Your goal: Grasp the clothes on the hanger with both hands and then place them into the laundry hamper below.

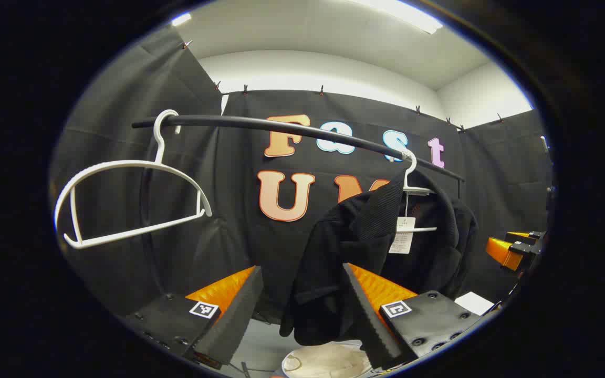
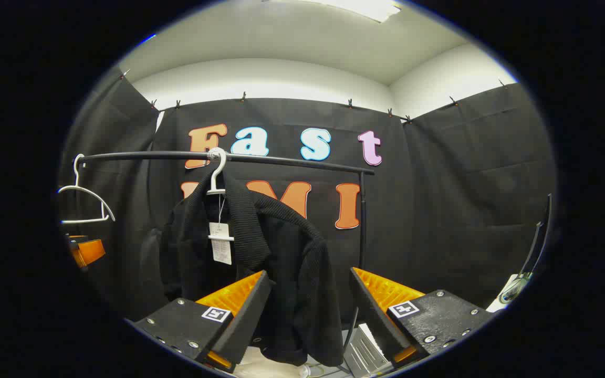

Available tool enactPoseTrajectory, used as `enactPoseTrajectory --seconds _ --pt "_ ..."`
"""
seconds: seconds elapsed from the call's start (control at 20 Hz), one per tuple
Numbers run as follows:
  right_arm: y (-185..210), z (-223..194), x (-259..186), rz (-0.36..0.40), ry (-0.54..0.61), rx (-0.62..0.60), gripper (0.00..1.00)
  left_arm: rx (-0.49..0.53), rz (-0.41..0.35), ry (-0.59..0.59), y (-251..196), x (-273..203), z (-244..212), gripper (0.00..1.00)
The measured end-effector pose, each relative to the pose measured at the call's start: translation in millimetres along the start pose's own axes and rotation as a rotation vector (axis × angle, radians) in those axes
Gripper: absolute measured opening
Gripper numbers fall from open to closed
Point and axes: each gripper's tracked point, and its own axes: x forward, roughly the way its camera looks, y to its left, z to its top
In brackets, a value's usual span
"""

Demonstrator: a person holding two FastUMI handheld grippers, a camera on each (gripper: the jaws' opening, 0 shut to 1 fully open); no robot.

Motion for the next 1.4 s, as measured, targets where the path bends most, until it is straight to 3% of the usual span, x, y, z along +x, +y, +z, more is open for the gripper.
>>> enactPoseTrajectory --seconds 0.1,0.15,0.45,0.5,0.55,0.65,0.7,1.35,1.4 --pt "-2 -3 1 0.000 0.008 0.019 1.00 -0.002 0.001 -0.004 -2 0 2 0.93" --pt "-3 -2 0 -0.005 0.009 0.019 1.00 -0.003 0.002 -0.004 -1 0 2 0.96" --pt "-3 -7 5 -0.001 0.015 -0.029 1.00 0.004 0.014 0.012 2 2 -5 0.96" --pt "-1 -8 3 0.005 0.019 -0.032 0.94 0.007 0.015 0.011 3 1 -5 0.97" --pt "1 -8 2 0.011 0.019 -0.030 1.00 0.010 0.015 0.008 3 1 -4 0.97" --pt "3 -10 0 0.019 0.018 -0.026 1.00 0.012 0.018 0.005 4 1 -5 0.93" --pt "3 -12 -1 0.022 0.023 -0.022 1.00 0.012 0.017 0.011 5 2 -7 0.96" --pt "32 -42 -1 0.092 0.096 -0.003 1.00 0.020 0.030 0.044 14 -7 -24 0.96" --pt "37 -47 1 0.100 0.108 -0.004 0.94 0.023 0.031 0.047 15 -7 -26 0.96"
